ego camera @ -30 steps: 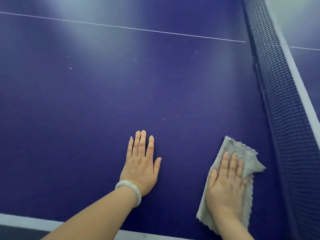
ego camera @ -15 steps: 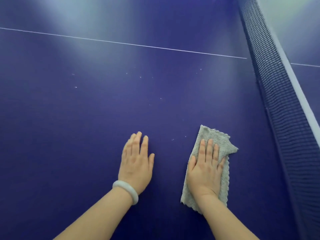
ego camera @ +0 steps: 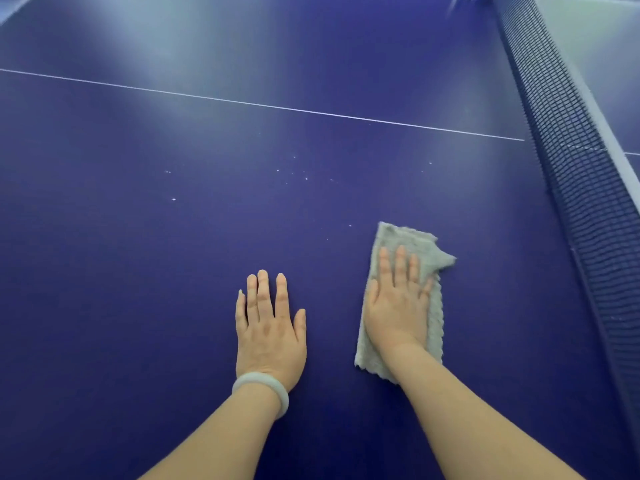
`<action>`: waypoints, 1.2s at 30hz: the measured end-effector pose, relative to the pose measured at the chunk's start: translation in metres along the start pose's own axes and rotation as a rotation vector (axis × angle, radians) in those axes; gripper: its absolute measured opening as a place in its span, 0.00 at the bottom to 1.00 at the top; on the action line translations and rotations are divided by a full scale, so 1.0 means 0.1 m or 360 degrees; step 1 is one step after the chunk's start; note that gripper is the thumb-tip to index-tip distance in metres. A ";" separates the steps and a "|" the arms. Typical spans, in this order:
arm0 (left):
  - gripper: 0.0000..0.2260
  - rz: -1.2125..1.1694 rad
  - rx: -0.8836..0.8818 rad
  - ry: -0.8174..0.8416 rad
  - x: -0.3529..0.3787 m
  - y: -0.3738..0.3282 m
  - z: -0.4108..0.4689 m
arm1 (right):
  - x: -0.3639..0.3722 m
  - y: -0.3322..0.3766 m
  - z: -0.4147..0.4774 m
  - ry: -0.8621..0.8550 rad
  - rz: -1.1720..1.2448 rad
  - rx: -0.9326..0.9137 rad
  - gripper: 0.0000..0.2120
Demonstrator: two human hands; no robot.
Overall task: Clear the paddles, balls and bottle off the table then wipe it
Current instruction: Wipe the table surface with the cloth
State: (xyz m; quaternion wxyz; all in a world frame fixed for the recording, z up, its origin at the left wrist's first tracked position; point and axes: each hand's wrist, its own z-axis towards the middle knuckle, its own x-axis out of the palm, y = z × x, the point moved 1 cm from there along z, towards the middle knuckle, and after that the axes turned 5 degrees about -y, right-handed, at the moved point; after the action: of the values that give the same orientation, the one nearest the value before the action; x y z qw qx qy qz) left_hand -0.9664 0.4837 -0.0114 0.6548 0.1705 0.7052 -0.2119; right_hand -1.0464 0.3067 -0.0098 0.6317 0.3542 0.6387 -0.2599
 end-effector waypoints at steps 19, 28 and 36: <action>0.30 -0.0106 0.0002 0.0037 -0.02 0.02 0.02 | 0.06 0.24 0.05 0.0010 -0.0033 -0.0062 0.28; 0.29 -0.0118 0.0023 0.0027 -0.02 0.01 0.01 | 0.09 0.18 -0.64 -0.0010 -0.0025 0.0433 0.31; 0.30 -0.0135 0.0022 0.0010 0.00 0.02 0.04 | 0.07 -0.08 -0.06 -0.0028 -0.0017 0.0146 0.29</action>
State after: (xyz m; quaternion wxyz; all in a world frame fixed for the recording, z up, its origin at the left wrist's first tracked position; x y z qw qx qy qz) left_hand -0.9621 0.4839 -0.0113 0.6417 0.1455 0.7125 -0.2438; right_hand -1.0566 0.3074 -0.0177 0.6190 0.3770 0.6224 -0.2955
